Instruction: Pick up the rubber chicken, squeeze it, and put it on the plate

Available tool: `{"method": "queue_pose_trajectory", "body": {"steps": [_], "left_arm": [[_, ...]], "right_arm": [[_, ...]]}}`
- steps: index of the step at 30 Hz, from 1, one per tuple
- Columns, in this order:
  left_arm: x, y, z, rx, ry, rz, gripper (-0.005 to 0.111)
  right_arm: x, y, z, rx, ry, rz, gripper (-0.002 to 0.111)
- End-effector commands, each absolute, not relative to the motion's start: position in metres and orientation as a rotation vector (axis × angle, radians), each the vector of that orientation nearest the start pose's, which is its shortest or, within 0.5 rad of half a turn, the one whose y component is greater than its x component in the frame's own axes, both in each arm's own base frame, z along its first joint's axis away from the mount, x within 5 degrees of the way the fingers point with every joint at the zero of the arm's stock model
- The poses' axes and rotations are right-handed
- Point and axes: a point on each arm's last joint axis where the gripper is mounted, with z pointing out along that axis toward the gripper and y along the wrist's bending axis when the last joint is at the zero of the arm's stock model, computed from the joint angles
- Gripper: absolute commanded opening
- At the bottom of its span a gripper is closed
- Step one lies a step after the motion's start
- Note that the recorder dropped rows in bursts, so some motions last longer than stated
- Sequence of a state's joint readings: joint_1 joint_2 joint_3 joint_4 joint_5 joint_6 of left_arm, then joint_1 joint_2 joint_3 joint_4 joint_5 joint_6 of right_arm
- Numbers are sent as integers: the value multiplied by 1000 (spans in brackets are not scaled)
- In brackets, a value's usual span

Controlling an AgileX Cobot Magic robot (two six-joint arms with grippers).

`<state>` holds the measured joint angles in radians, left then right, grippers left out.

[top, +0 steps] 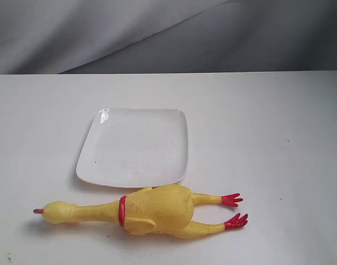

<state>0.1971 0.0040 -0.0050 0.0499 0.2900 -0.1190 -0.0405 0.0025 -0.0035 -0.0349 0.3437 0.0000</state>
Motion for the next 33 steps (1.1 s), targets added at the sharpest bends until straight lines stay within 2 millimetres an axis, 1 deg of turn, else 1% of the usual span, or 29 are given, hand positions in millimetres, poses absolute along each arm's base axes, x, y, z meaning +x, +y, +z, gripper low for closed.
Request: {"method": "queue_pose_trajectory", "body": {"steps": [1,15,17,20,24,29,33], "left_arm": [[53,12,187,-249,1751,101,1],[53,12,187,-251,1751,99,1],[53,12,187,-251,1751,99,1],[53,12,187,-251,1751,99,1],[53,12,187,-251,1751,99,1],[53,12,187,-251,1751,99,1],[53,12,187,-251,1751,99,1]], "right_arm": [[53,-4,182,23,1825,-67,0],[53,-4,182,23,1825,-67,0],[54,-4,186,2,1782,-97,0],[56,-4,199,-8,1640,-98,0],[55,-2,224,-20,1364,-92,0],[45,0,249,-31,1066,-85,0],[36,2,263,-38,882,-80,0]]}}
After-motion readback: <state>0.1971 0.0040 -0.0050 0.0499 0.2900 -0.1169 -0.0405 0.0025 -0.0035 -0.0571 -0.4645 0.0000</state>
